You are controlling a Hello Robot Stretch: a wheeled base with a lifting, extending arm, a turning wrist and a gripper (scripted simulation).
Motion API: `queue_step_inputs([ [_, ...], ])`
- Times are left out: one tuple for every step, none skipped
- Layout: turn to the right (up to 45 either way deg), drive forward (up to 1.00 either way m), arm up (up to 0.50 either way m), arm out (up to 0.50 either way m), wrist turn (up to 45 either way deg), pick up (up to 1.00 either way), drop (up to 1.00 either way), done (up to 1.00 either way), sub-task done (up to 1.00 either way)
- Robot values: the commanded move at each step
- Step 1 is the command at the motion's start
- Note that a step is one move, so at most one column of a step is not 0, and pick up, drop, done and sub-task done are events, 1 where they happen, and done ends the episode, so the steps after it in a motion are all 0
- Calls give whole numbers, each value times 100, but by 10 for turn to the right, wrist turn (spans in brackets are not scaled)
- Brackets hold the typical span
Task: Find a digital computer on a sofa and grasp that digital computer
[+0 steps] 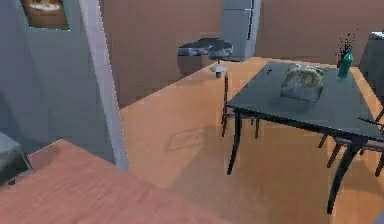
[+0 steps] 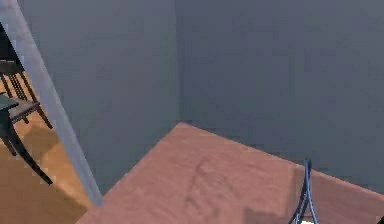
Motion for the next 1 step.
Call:
queue_step_inputs([
  [-270,0,0,0,0,0,0,0,0],
])
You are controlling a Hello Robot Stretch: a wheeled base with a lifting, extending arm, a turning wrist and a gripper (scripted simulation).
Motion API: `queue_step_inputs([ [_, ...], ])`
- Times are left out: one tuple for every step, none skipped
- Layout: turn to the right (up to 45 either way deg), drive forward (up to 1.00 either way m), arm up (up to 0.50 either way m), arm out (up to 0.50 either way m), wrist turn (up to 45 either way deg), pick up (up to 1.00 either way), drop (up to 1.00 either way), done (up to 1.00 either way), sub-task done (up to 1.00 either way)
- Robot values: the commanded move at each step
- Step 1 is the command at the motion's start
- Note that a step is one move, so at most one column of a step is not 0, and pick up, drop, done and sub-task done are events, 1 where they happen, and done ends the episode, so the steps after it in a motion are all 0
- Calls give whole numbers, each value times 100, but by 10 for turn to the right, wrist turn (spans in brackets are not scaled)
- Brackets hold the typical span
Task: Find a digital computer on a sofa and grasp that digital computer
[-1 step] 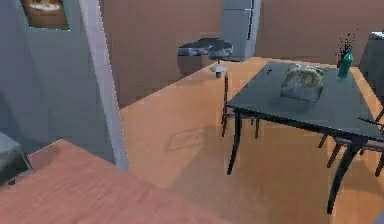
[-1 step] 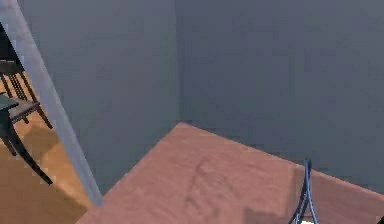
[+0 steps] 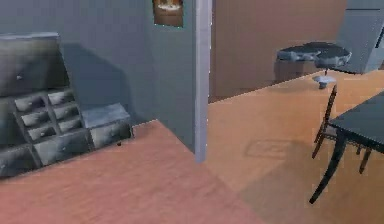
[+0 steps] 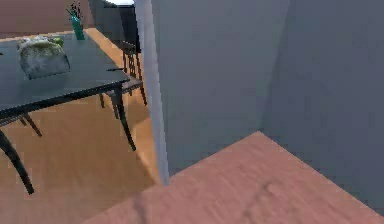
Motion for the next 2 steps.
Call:
queue_step_inputs([
  [0,15,0,0,0,0,0,0,0],
  [-450,0,0,0,0,0,0,0,0],
])
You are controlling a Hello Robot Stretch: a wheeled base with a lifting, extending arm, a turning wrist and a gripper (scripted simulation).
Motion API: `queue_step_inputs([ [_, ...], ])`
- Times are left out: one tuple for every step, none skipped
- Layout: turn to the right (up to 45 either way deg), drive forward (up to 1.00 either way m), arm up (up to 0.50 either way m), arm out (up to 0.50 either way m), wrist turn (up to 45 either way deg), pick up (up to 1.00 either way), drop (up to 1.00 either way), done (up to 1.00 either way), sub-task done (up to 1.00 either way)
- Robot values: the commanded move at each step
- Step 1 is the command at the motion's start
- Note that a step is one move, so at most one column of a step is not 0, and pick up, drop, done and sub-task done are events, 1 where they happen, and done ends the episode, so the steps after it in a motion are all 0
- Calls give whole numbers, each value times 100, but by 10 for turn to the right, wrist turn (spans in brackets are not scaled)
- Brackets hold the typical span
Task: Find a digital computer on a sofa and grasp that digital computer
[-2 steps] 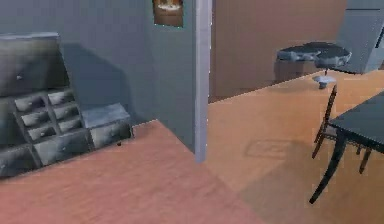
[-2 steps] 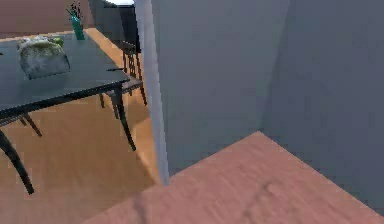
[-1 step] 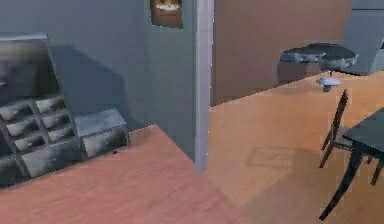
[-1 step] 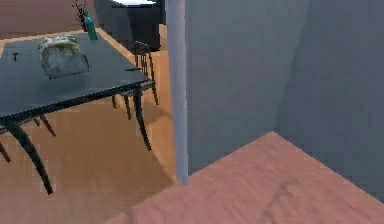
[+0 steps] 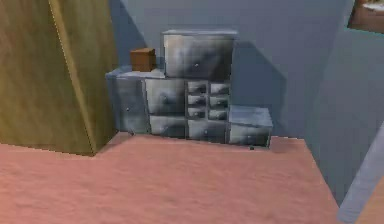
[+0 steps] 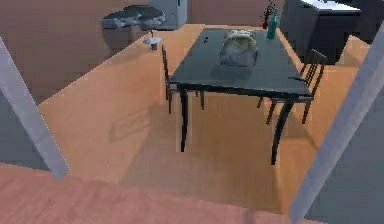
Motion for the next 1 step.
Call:
queue_step_inputs([
  [-390,0,0,0,0,0,0,0,0],
])
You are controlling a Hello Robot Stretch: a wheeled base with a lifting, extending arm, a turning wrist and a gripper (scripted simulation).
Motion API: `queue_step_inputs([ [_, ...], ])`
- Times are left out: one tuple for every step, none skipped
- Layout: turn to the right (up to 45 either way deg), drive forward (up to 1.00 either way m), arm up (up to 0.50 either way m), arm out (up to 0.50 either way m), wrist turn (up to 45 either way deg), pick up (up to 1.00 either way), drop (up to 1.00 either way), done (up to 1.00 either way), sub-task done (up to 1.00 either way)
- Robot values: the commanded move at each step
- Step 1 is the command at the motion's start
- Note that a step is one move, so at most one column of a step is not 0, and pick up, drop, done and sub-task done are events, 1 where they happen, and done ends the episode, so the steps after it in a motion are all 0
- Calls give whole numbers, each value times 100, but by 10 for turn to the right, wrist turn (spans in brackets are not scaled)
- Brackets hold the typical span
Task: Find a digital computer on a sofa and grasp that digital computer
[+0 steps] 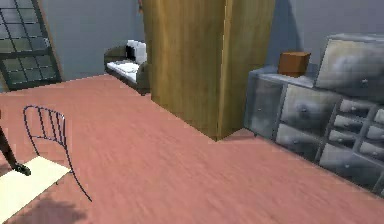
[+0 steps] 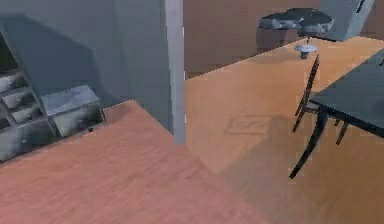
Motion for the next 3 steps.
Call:
queue_step_inputs([
  [0,100,0,0,0,0,0,0,0],
  [0,45,0,0,0,0,0,0,0],
  [-390,0,0,0,0,0,0,0,0],
])
